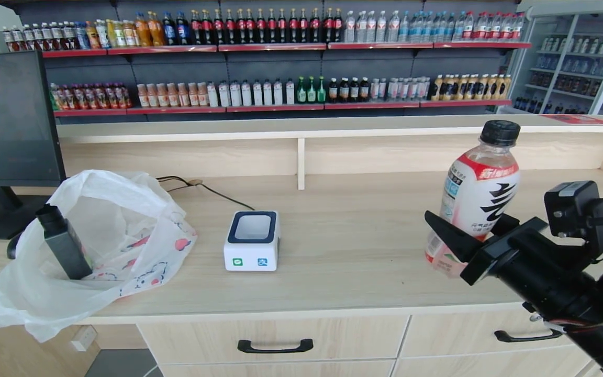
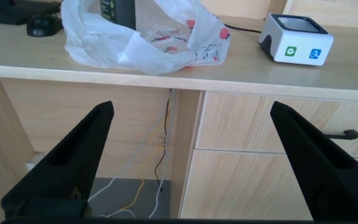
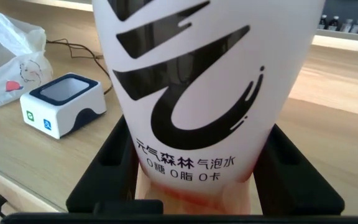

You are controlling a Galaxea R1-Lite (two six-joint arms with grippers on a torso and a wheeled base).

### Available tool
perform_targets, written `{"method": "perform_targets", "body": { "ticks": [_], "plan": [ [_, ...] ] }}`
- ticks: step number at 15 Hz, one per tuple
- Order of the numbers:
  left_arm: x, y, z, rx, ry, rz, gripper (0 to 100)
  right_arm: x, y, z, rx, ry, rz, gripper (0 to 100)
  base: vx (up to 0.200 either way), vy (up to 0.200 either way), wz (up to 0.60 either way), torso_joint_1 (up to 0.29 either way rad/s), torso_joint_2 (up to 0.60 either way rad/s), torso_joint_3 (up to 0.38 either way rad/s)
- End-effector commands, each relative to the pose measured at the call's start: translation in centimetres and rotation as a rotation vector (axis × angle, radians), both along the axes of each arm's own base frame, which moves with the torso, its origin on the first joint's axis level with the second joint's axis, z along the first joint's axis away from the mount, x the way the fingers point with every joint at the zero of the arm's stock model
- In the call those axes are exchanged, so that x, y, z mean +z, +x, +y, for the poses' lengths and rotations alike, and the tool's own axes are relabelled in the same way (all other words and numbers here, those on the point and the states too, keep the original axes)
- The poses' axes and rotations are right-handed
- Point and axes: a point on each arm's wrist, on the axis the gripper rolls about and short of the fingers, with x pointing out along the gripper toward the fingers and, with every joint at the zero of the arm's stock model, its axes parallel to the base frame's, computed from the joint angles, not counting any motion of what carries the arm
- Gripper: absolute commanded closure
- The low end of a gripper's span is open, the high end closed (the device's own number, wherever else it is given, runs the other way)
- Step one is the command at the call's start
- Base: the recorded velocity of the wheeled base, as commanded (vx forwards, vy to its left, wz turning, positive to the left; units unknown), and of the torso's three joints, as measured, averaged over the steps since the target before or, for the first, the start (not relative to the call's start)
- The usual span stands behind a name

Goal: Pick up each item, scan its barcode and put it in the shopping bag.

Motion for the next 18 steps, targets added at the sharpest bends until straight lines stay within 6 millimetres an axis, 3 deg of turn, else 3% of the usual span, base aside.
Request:
{"method": "perform_targets", "body": {
  "ticks": [1, 8, 18],
  "plan": [
    [0.0, 0.0, 0.0, 0.0, -0.001, 0.0, 0, 0.4, -0.3, -0.2, -0.001, 0.008, -0.014, 100, 0.0, 0.2, 0.0, -0.012, 0.0, 0.002],
    [0.0, 0.0, 0.0, 0.002, -0.002, -0.001, 0, 0.8, -0.4, -0.8, -0.022, 0.018, -0.029, 100, 0.0, 0.2, 0.0, 0.006, 0.01, 0.003],
    [0.0, 0.0, 0.0, 0.003, -0.004, 0.0, 0, 1.8, -2.2, -2.1, -0.044, 0.039, -0.077, 100, 0.0, 0.2, 0.0, 0.003, 0.0, 0.002]
  ]
}}
